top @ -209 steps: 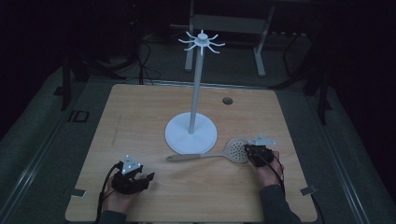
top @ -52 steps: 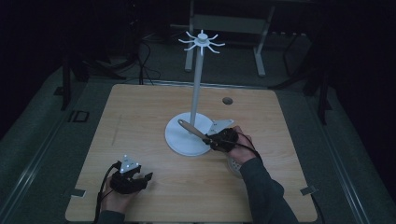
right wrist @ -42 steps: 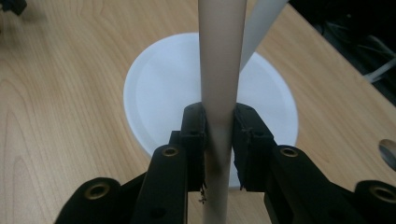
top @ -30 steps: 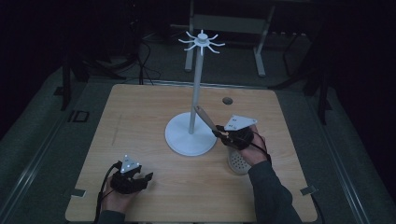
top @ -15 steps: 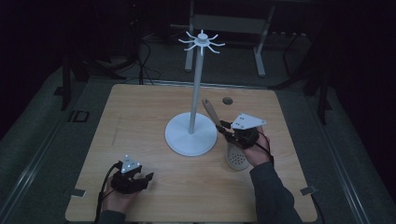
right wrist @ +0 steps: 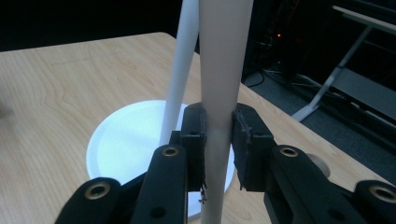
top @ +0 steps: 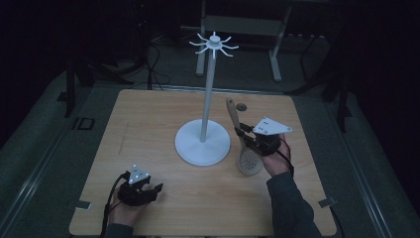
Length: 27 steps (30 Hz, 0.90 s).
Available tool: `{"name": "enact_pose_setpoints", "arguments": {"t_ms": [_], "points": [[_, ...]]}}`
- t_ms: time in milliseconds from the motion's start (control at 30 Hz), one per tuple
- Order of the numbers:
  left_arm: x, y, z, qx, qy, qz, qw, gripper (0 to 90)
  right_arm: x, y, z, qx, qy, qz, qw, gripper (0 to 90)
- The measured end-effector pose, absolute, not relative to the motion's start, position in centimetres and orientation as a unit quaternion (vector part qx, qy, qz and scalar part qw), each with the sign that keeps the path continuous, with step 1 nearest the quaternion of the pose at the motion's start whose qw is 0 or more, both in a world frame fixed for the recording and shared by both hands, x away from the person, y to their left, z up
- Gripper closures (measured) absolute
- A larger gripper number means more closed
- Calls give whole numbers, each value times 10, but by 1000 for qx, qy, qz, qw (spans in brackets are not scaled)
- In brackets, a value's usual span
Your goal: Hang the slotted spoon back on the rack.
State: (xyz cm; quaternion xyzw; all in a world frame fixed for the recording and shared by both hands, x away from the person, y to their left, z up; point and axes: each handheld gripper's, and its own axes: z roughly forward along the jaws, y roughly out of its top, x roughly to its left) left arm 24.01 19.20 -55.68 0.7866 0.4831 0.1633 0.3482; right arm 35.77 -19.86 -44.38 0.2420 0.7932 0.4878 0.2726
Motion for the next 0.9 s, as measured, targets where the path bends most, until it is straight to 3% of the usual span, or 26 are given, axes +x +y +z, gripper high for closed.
{"name": "enact_pose_setpoints", "arguments": {"t_ms": [900], "points": [[240,193,-557,786,483,164,349,428,350,-204,-430,252,760,515,306,755]]}}
